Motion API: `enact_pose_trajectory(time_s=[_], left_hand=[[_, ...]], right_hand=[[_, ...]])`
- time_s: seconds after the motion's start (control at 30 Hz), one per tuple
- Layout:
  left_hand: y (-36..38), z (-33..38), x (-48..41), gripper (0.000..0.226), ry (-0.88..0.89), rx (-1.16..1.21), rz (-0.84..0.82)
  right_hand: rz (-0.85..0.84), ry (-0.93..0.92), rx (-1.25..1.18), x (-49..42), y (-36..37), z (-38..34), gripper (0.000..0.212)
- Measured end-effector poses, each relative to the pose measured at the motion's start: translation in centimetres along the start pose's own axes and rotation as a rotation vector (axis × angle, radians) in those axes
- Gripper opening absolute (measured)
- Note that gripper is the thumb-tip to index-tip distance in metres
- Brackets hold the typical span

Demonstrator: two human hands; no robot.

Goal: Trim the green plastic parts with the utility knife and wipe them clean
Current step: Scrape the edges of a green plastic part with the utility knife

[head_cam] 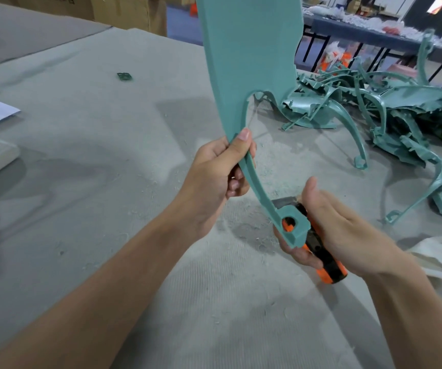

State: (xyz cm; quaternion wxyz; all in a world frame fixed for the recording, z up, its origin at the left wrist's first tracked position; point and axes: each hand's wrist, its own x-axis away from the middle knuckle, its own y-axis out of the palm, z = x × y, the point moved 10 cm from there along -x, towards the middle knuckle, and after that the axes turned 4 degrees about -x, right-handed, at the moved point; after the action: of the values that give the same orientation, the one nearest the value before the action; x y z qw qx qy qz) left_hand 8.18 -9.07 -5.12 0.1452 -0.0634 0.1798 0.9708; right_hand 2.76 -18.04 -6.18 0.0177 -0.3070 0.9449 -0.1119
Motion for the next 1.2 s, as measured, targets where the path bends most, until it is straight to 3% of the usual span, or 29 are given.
enact_pose_trajectory(time_s=[0.5,0.77,0.97,1.2], left_hand=[[1.2,-0.1,0.9,0.036,0.045,-0.084,0.018],[-0.4,0.1,0.7,0.034,0.093,-0.054,0.125],[-0.7,0.3,0.5,0.033,0.099,-0.026,0.124],[-0.5,0.3,0.5,0.034,0.092,-0.046,0.104]], right_hand=[[-0.018,0.088,0.042,0.2,0.3,0.2,0.062],[0.248,0.032,0.146,0.5,-1.7,-0.4,0.059],[0.357,-0.075,0.137,0.4,-2.5,-1.1,0.061],[0.248,0.02,0.035,0.0,-2.1,0.0,0.056]])
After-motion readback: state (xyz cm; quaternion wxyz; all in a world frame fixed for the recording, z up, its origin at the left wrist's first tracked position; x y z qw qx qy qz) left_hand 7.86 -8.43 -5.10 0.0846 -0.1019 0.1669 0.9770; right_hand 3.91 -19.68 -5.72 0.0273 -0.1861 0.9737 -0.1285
